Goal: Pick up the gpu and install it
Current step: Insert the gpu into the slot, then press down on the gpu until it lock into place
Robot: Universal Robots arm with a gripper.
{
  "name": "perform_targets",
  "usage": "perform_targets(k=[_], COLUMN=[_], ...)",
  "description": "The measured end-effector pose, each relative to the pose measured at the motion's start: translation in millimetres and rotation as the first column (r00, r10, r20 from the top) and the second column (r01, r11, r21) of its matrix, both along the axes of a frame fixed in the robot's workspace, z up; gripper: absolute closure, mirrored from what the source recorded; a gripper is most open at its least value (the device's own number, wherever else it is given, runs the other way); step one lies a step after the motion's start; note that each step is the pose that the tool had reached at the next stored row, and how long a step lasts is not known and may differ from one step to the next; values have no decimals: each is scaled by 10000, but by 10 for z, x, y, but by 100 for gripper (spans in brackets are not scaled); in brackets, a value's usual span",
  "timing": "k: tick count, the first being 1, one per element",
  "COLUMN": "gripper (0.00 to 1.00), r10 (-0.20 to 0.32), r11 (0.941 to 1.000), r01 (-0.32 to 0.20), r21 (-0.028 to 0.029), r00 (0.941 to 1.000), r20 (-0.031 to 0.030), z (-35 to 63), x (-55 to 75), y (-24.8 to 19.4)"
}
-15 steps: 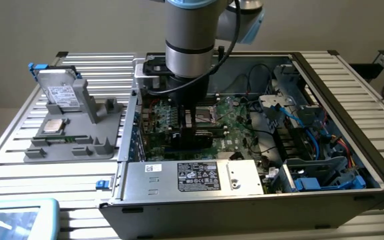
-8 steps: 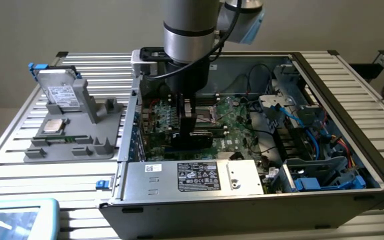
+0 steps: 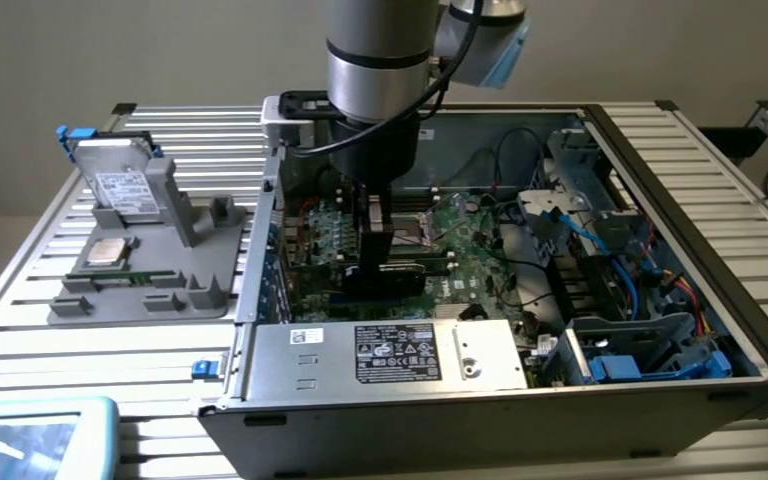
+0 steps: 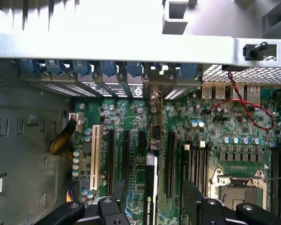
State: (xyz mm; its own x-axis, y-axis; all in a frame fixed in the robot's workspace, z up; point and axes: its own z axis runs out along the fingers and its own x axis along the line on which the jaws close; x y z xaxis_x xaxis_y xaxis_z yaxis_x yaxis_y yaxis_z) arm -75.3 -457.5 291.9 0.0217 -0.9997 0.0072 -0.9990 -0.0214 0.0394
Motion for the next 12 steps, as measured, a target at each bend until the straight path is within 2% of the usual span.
perform_targets(k=[6, 7, 8, 9, 10, 11, 12], gripper=[42, 48, 48, 55, 55, 67, 67], r10=[0, 0, 0, 0, 0, 0, 0], r11=[10000, 10000, 10000, 10000, 10000, 10000, 10000], r01=[0, 0, 0, 0, 0, 0, 0], r21=[-1, 0, -1, -1, -1, -1, -1], r00=[10000, 10000, 10000, 10000, 10000, 10000, 10000], r20=[0, 0, 0, 0, 0, 0, 0], z=[0, 0, 0, 0, 0, 0, 0], x=[0, 0, 0, 0, 0, 0, 0], y=[0, 0, 0, 0, 0, 0, 0])
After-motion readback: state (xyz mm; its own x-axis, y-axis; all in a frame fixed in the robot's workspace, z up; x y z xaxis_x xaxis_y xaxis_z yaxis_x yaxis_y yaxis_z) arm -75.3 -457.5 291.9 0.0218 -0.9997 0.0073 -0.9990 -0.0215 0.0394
